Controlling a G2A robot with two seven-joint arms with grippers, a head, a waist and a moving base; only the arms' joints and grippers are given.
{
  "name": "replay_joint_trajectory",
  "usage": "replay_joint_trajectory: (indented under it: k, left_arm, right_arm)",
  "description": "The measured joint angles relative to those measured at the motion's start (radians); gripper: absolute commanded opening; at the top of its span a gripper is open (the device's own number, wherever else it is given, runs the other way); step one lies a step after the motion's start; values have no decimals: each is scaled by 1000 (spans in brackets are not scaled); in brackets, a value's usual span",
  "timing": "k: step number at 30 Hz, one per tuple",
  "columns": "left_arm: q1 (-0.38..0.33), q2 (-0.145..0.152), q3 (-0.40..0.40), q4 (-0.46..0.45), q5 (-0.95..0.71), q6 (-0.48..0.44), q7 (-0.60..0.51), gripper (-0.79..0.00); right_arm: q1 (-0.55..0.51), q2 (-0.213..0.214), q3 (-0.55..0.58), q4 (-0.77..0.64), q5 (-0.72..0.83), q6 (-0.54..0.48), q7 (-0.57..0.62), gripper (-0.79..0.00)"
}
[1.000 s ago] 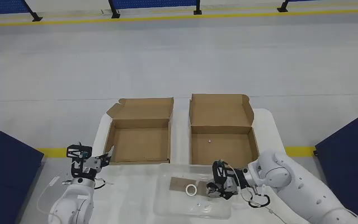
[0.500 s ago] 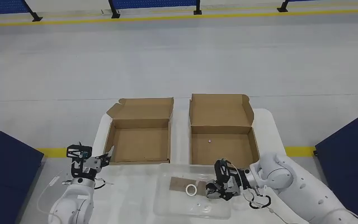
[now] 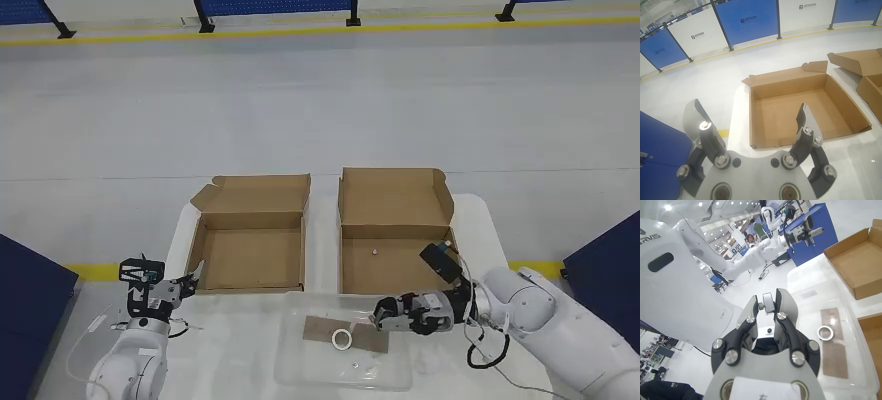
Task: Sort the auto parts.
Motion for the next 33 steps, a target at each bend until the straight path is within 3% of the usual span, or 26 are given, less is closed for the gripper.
replay_joint_trajectory:
  k: [15, 19, 33]
  left_arm:
    - [0, 0, 0, 0, 0, 0, 0, 0]
    - [0, 0, 0, 0, 0, 0, 0, 0]
    - [0, 0, 0, 0, 0, 0, 0, 0]
  right_arm:
    - [-8, -1, 8, -7, -3, 4, -19, -785]
    - [-37, 9, 42, -25, 71, 0, -8, -785]
    - [-226, 131, 241, -123, 383, 0, 0, -785]
